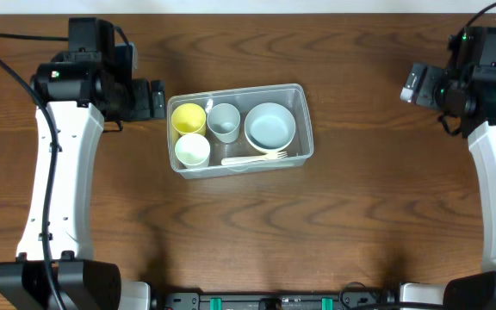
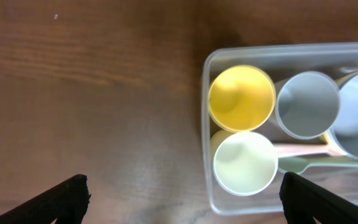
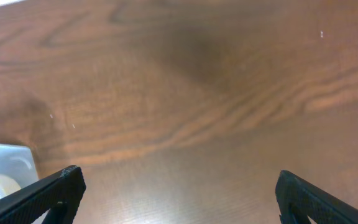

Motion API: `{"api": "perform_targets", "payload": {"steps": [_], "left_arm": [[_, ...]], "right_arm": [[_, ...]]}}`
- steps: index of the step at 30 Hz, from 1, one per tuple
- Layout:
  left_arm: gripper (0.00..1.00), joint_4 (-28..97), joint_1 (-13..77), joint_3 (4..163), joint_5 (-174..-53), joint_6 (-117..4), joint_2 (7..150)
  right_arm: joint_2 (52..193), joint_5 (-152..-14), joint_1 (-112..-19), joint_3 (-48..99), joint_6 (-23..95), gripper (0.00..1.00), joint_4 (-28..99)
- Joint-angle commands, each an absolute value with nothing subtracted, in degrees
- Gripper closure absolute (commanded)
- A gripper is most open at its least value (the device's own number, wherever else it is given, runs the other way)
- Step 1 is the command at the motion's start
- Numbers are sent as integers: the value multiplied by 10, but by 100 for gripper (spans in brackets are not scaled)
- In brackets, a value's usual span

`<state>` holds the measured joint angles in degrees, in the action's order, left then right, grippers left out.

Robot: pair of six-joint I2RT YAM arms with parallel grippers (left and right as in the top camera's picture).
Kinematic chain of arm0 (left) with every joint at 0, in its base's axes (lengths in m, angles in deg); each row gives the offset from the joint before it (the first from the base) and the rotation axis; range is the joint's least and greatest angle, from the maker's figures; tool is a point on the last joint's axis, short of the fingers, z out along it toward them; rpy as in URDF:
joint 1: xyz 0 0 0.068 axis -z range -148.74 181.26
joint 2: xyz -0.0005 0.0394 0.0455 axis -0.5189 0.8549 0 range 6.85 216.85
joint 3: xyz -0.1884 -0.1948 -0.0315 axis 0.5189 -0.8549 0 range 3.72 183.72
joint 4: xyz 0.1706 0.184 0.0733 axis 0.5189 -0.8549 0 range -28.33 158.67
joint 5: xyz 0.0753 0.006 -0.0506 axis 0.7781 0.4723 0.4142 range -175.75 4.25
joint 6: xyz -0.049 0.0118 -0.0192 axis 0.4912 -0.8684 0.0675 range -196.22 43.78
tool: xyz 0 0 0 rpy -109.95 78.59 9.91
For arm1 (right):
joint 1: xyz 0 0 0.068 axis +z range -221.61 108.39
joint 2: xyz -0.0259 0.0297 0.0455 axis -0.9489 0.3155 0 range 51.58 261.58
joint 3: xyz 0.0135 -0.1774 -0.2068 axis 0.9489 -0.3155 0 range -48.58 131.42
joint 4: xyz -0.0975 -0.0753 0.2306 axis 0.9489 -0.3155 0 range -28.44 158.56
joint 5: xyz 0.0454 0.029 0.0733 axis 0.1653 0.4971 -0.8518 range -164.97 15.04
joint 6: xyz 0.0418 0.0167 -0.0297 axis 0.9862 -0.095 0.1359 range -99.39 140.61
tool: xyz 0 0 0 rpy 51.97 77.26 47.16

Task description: Pack container

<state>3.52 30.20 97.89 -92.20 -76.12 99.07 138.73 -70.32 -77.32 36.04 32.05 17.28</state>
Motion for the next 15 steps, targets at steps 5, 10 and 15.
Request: {"api": "perform_targets", "payload": {"steps": [5,10,15], "left_arm": [[2,20,307,977,-914,-768,957],[2,9,328,972,-913,-776,886],[2,31,359,896,-913,-790,761]], "right_arm": [[1333,-702,-776,361,359,1,132],[1266,-703,-776,357,369,1,89],[1159,-702,-775,290,380,1,80]]}}
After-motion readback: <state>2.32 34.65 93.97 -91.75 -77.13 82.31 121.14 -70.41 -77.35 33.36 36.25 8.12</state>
